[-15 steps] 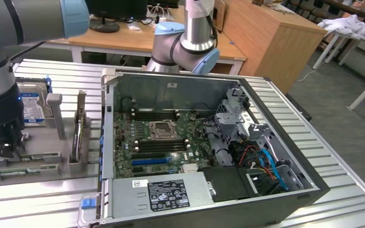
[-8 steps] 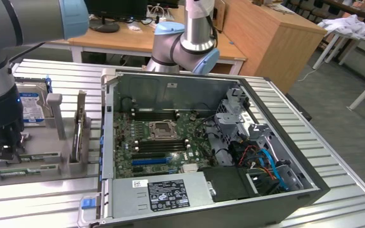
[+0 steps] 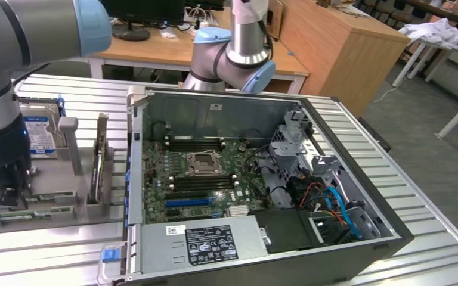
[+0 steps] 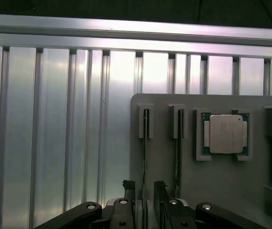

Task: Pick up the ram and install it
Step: 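Pick up the ram and move it above insertion slot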

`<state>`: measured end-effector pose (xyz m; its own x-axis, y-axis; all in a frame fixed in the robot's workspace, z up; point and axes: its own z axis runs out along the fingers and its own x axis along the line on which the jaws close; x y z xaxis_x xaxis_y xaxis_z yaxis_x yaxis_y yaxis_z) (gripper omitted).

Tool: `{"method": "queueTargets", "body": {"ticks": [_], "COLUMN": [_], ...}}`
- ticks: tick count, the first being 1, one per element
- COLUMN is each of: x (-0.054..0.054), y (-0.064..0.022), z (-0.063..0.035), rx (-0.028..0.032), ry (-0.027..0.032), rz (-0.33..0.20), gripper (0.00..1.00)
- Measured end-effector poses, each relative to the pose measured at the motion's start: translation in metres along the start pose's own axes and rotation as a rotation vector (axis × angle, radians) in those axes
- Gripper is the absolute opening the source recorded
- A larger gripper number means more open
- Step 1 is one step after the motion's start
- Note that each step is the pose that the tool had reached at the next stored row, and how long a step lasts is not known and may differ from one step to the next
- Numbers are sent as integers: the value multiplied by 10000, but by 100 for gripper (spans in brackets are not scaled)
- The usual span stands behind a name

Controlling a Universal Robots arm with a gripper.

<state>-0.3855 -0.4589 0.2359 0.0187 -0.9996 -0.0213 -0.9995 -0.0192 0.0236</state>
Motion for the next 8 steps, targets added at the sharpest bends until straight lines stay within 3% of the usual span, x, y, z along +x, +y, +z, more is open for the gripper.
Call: {"method": "queueTargets", "body": {"ticks": [8], "x": [18], "y": [-2], "z": [133], "rx": [-1], "ry": [-5], "rz": [1], "gripper": [30]}}
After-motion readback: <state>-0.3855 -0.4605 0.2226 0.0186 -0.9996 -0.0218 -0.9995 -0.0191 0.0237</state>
